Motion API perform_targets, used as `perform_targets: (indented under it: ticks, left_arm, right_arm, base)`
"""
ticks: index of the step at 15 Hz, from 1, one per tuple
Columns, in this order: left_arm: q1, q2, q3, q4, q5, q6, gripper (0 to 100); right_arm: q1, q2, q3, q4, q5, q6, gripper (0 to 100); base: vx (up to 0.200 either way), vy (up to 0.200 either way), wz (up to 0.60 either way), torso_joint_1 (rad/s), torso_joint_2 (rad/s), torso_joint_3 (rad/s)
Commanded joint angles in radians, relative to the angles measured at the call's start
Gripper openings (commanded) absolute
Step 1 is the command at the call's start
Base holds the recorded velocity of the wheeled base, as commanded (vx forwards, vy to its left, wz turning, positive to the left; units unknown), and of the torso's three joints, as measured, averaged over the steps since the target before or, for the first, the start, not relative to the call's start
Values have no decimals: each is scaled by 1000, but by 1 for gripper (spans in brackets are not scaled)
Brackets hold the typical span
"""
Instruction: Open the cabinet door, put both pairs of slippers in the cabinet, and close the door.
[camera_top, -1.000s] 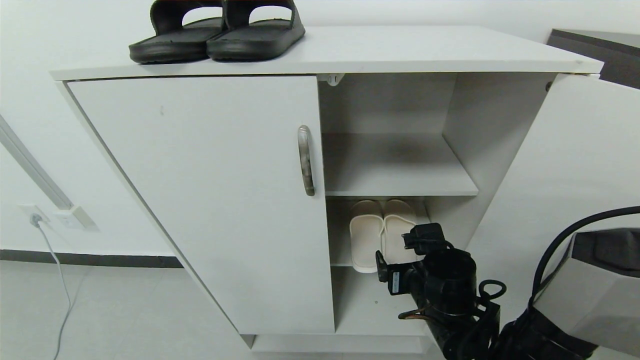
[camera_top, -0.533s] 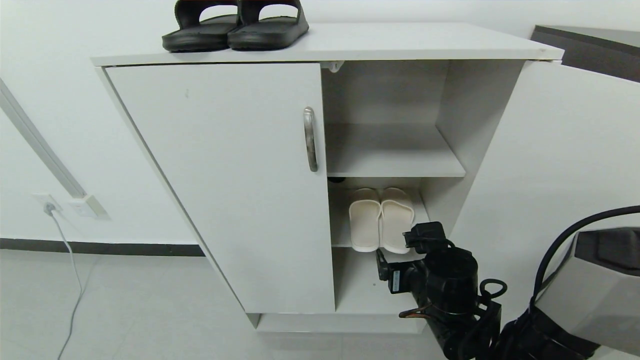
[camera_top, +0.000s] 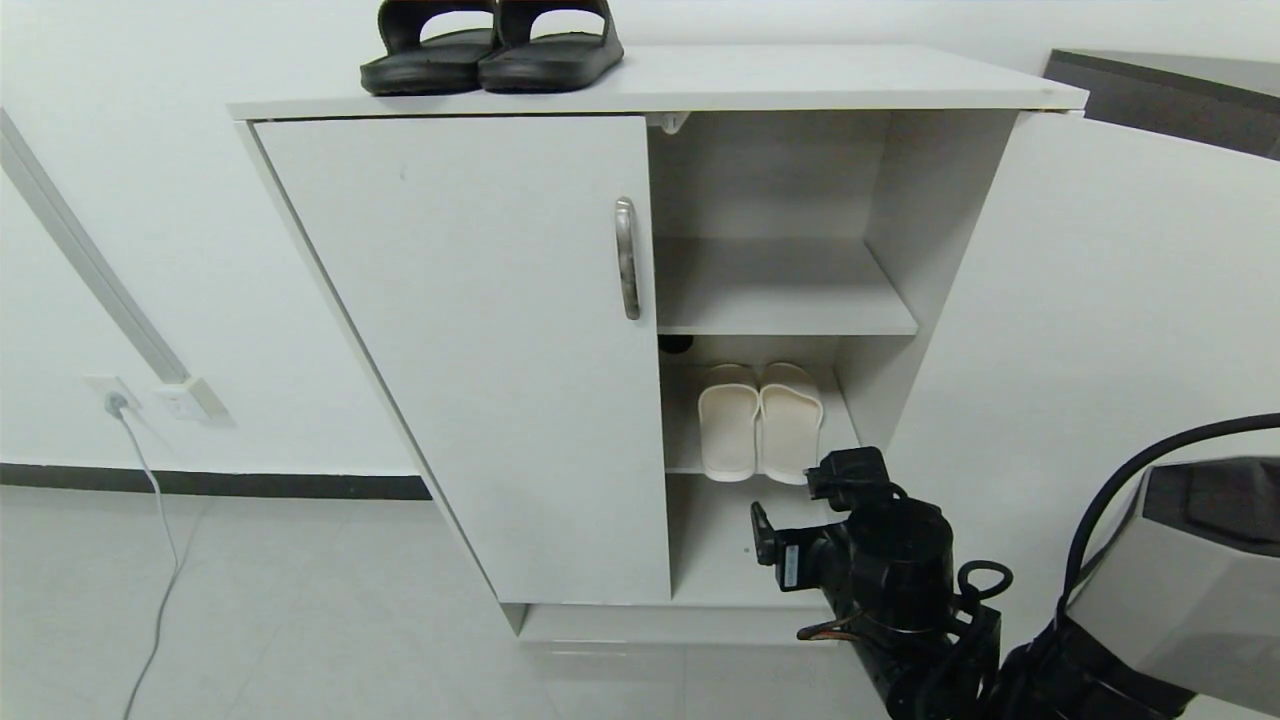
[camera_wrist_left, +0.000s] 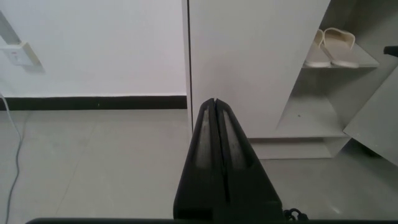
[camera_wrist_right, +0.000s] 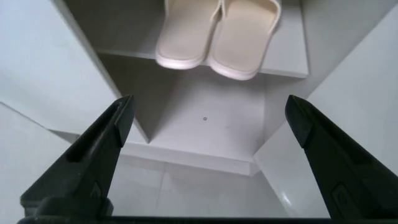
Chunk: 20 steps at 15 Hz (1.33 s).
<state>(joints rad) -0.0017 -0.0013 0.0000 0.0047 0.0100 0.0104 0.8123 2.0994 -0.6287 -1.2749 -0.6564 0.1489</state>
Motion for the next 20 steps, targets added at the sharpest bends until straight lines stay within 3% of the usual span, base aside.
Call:
perform_targets:
  ticks: [1, 12, 20]
  left_arm:
    - [0, 1, 0, 0, 1, 0, 0]
    - [0, 1, 0, 0, -1, 2, 0]
    - [0, 1, 0, 0, -1, 0, 0]
  right_arm:
    - [1, 5, 0, -1, 0, 0, 100]
    - [2, 39, 0, -44, -2, -17, 100]
    - [2, 57, 0, -61, -3, -19, 100]
  base:
    - [0, 0, 0, 0, 0, 0]
    - [0, 0, 0, 2, 2, 126]
    - [0, 0, 0, 0, 0, 8]
